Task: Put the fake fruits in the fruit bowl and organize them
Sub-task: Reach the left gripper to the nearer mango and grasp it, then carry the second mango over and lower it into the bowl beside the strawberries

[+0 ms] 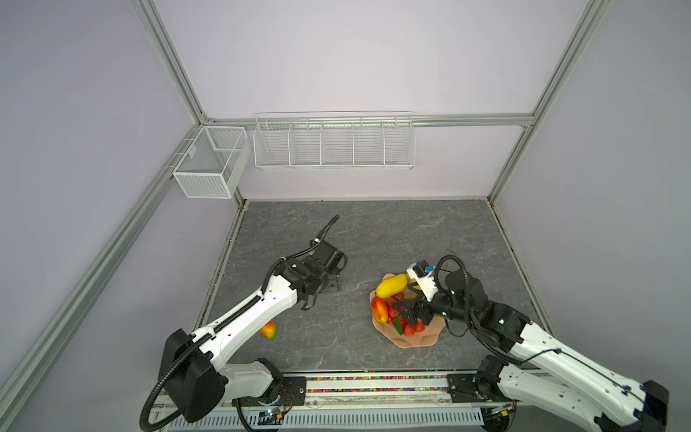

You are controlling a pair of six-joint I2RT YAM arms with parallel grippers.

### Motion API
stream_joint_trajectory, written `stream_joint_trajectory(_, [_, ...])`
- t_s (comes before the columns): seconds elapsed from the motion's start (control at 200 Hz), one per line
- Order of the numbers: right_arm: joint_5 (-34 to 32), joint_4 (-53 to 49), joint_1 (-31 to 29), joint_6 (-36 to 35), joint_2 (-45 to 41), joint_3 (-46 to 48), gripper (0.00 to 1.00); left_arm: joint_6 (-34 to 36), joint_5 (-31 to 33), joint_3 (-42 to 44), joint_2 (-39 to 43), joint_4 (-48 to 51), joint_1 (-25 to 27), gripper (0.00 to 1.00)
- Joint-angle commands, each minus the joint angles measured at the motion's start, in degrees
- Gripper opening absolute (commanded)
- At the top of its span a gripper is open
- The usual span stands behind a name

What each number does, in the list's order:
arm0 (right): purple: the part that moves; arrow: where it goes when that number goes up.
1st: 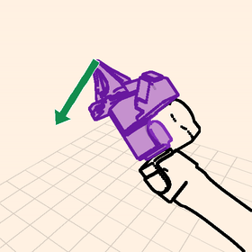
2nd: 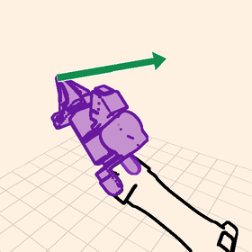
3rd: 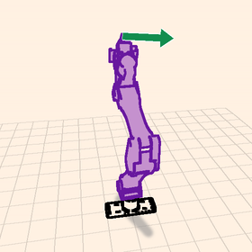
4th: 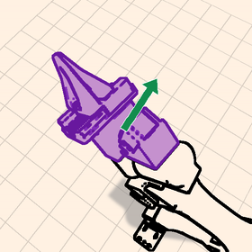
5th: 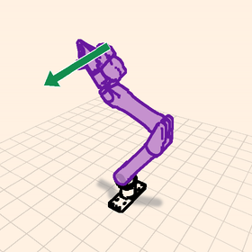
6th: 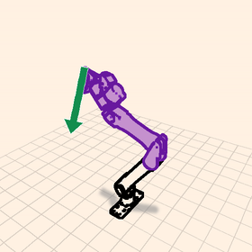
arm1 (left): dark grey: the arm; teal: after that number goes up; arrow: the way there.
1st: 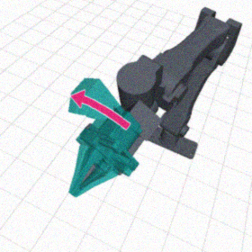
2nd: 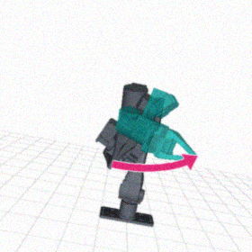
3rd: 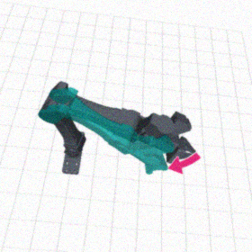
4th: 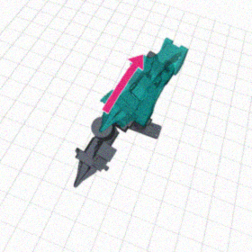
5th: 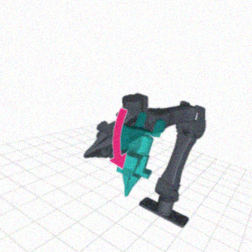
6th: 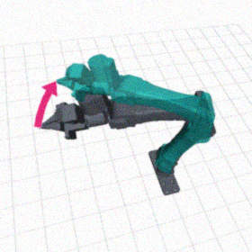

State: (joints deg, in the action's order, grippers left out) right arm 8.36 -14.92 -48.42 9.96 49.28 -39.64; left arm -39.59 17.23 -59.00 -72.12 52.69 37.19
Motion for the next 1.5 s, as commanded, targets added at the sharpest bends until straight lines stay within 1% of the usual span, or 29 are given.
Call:
stream_joint_trajectory(0.0, [3.8, 5.6, -4.0, -4.5, 4.9, -3.0, 0.88, -9.4, 6.4, 6.3, 4.9, 6.8, -6.9, 0.75])
stream_joint_trajectory(0.09, [4.8, 8.3, -7.0, -4.7, 9.3, -4.1, 0.88, -16.6, 10.3, 11.1, 10.6, 7.3, -8.7, 0.75])
stream_joint_trajectory(0.155, [6.6, 11.1, -7.5, -3.8, 11.1, -3.7, 0.88, -20.2, 10.7, 14.3, 14.3, 8.2, -9.1, 0.75])
stream_joint_trajectory(0.2, [7.3, 12.7, -7.6, -3.2, 12.0, -3.2, 0.88, -22.0, 9.9, 16.0, 15.6, 9.6, -9.3, 0.75])
stream_joint_trajectory(0.235, [7.7, 13.7, -7.6, -2.9, 12.5, -2.7, 0.88, -25.0, 9.6, 17.2, 16.1, 10.9, -9.3, 0.75])
stream_joint_trajectory(0.3, [8.4, 14.8, -7.6, -3.1, 13.4, -2.2, 0.88, -30.2, 11.0, 19.5, 16.8, 14.8, -9.4, 0.77])
stream_joint_trajectory(0.35, [8.7, 15.4, -7.6, -3.4, 14.1, -1.9, 0.88, -31.4, 11.4, 21.6, 18.0, 14.6, -9.4, 0.77])
stream_joint_trajectory(0.43, [9.3, 15.8, -7.6, -3.7, 14.9, -1.7, 0.88, -31.2, 11.2, 23.0, 18.4, 12.3, -10.0, 0.77])
stream_joint_trajectory(0.54, [10.4, 16.5, -7.6, -4.1, 15.4, -1.2, 0.88, -30.7, 10.5, 24.1, 15.7, 9.0, -12.3, 0.77])
stream_joint_trajectory(0.64, [10.7, 16.0, -7.3, -4.9, 15.7, -1.1, 0.88, -29.0, 8.9, 26.4, 13.9, 3.5, -15.5, 0.77])
stream_joint_trajectory(0.765, [11.1, 15.3, -6.8, -5.6, 15.7, -0.9, 0.88, -25.8, 6.2, 27.8, 11.9, -2.1, -19.2, 0.75])
stream_joint_trajectory(0.915, [11.2, 15.3, -5.3, -5.4, 15.3, -0.3, 0.88, -23.5, 5.3, 26.9, 8.3, -4.5, -19.5, 0.72])
stream_joint_trajectory(0.995, [11.6, 15.2, -4.1, -5.1, 14.8, 0.0, 0.88, -23.2, 4.2, 27.4, 6.3, -6.9, -19.5, 0.67])
stream_joint_trajectory(1.06, [12.1, 14.6, -3.0, -5.0, 14.1, 0.1, 0.88, -23.6, 2.9, 28.1, 4.7, -9.0, -19.5, 0.6])
stream_joint_trajectory(1.195, [12.6, 13.1, -0.3, -5.0, 12.0, 1.1, 0.89, -23.5, 2.1, 27.7, 1.8, -8.9, -19.6, 0.59])
stream_joint_trajectory(1.245, [12.7, 13.0, 0.7, -4.6, 11.1, 1.8, 0.88, -23.0, 2.1, 27.8, 1.8, -9.5, -19.6, 0.55])
stream_joint_trajectory(1.35, [12.9, 12.7, 2.0, -4.1, 9.8, 2.5, 0.88, -23.0, 1.7, 28.4, 2.6, -11.0, -19.6, 0.43])
stream_joint_trajectory(1.365, [12.9, 12.6, 2.1, -4.1, 9.6, 2.6, 0.88, -23.0, 1.7, 28.4, 2.6, -11.4, -19.5, 0.42])
stream_joint_trajectory(1.385, [13.0, 12.5, 2.2, -3.9, 9.5, 2.6, 0.88, -21.1, 1.5, 28.5, 2.8, -11.7, -19.5, 0.4])
stream_joint_trajectory(1.495, [13.2, 12.0, 2.7, -3.2, 8.1, 2.7, 0.88, -18.8, -0.3, 27.8, 3.8, -12.3, -19.6, 0.35])
